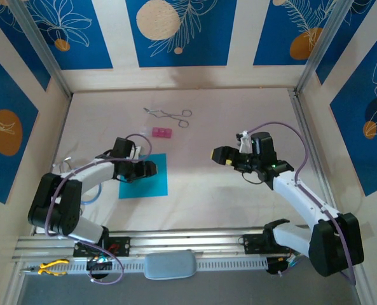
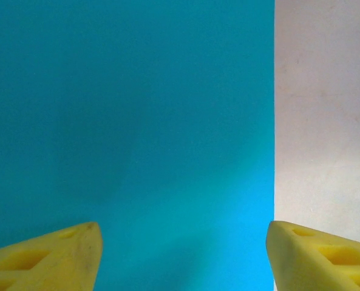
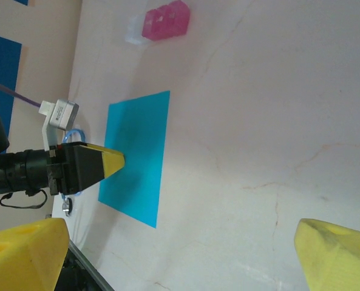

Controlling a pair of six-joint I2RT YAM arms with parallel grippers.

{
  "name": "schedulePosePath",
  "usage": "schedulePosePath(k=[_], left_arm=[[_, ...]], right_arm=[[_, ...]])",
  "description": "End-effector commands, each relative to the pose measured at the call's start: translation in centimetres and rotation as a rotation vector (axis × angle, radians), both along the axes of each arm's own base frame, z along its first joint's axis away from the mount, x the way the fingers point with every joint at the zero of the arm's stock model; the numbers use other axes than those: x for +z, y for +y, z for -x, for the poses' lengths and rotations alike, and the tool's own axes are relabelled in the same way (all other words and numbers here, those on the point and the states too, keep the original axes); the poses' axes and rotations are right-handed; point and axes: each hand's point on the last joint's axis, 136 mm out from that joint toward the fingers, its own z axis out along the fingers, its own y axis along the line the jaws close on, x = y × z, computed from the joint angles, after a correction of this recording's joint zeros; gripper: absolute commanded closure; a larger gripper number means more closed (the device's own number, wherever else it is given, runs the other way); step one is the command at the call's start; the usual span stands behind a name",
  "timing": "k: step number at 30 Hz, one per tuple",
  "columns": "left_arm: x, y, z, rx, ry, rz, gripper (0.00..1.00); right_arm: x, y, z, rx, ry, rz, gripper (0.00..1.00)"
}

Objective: Fold a paper plane with a square sheet of paper (pick it up from the middle)
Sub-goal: Move the square sheet of paper to the center of the table.

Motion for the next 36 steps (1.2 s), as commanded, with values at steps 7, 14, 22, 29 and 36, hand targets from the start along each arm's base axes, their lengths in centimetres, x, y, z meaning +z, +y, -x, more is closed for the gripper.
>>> schedulePosePath(k=[7,14,22,29,36], left_arm=[[-1.5,-3.7,1.2,-0.094,0.06,-0.061,0.28],[-1.6,-9.1,1.8,-0.164,0.057,-0.042,0.28],[1.6,-14.7,1.1,-0.189,-0.049,-0.063,0.29],[5.7,-10.9,-1.0,-0.133,-0.179,-0.199,0.25],[4.7,-8.8,-1.0,-0.124,-0.072,-0.298,0.28]], right_arm=[[-2.6,-1.6,2.2,-0.074,0.091,0.056,0.04],[-3.1,-3.9,3.0,-0.171,0.091,0.13,0.04],[-1.5,-4.5,3.2,-0.192,0.045,0.087,0.01],[2.8,-4.0,3.2,-0.147,0.011,-0.028,0.01],[5.3,-4.3,2.3,-0.156,-0.059,-0.222,0.06]])
